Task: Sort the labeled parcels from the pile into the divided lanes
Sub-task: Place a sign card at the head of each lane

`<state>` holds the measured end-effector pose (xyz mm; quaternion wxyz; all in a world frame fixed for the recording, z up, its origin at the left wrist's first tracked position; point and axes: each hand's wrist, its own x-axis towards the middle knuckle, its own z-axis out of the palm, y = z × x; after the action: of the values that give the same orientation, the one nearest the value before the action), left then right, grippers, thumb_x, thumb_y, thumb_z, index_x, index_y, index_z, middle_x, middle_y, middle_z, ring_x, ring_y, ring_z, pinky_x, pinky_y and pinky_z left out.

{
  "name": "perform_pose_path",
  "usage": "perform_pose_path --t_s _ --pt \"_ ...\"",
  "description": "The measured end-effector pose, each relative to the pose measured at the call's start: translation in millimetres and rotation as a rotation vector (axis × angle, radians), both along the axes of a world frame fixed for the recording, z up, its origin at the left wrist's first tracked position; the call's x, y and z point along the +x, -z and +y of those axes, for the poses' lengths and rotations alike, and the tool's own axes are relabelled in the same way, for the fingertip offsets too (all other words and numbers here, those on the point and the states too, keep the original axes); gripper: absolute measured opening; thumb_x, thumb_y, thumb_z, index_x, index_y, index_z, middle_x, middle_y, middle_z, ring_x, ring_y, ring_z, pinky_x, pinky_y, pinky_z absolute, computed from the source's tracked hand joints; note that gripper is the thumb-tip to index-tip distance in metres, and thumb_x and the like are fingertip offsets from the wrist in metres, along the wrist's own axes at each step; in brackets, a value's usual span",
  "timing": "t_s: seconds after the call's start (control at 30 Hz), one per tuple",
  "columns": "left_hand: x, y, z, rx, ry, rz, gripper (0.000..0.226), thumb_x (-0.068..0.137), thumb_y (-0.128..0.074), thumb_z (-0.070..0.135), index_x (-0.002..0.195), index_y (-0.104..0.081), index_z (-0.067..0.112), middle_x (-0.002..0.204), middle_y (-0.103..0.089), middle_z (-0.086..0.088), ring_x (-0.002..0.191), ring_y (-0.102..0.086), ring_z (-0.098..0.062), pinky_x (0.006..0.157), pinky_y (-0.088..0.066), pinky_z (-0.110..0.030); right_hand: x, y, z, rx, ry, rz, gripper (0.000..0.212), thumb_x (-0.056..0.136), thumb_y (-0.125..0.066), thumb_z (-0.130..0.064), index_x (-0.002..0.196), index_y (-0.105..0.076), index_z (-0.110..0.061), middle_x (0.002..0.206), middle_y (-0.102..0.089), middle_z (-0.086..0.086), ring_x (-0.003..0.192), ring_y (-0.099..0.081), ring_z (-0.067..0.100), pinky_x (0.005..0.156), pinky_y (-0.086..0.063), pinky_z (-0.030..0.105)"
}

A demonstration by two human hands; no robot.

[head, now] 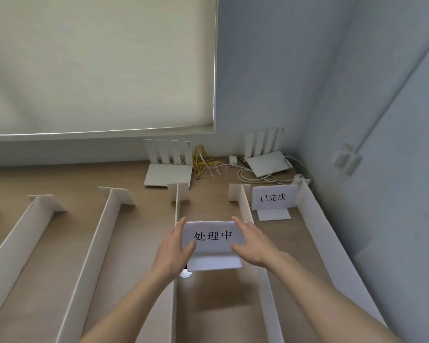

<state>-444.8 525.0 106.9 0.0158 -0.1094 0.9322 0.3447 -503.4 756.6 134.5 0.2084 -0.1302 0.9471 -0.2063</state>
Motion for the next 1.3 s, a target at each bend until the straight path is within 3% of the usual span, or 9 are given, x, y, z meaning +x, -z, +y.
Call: perform_pose_path --t_s 0.23,0.57,0.97,1.3 --pt "-81 67 -11 -0.014 -0.002 -0.063 0.078 0.096 -0.061 0.036 0.158 -0.016 0.025 0.157 -0.035 -0.002 0.142 -0.035 -0.022 0.113 -0.033 -0.036 -89 72 -13 -0.034 -0.017 -0.045 0.079 0.097 -0.057 -0.032 0.162 -0.012 -0.029 0.163 -0.026 0.006 0.147 -0.032 0.029 0.115 -0.033 0.037" --pt "-186 114 -19 0.006 -0.062 -0.014 0.076 0.095 -0.063 0.029 0.157 -0.019 0.018 0.151 -0.040 -0.008 0.137 -0.040 -0.024 0.111 -0.036 -0.040 -183 124 -38 -0.054 0.035 0.027 0.079 0.097 -0.055 -0.030 0.161 -0.009 -0.032 0.160 -0.027 0.007 0.138 -0.043 0.033 0.103 -0.044 0.045" --pt "-202 137 -20 -0.008 -0.094 -0.019 0.080 0.094 -0.063 0.026 0.158 -0.015 0.019 0.153 -0.037 -0.009 0.139 -0.037 -0.027 0.112 -0.033 -0.039 -198 144 -42 -0.059 0.019 0.025 0.084 0.097 -0.057 -0.027 0.161 -0.004 -0.036 0.164 -0.020 0.003 0.141 -0.040 0.032 0.106 -0.045 0.047" --pt "-187 101 -25 0.008 -0.066 -0.034 0.083 0.093 -0.062 0.025 0.159 -0.012 0.021 0.157 -0.032 -0.010 0.141 -0.034 -0.029 0.113 -0.034 -0.043 -174 106 -39 0.013 0.018 0.027 0.085 0.099 -0.055 -0.026 0.162 0.001 -0.037 0.168 -0.008 0.012 0.150 -0.029 0.035 0.115 -0.036 0.048"
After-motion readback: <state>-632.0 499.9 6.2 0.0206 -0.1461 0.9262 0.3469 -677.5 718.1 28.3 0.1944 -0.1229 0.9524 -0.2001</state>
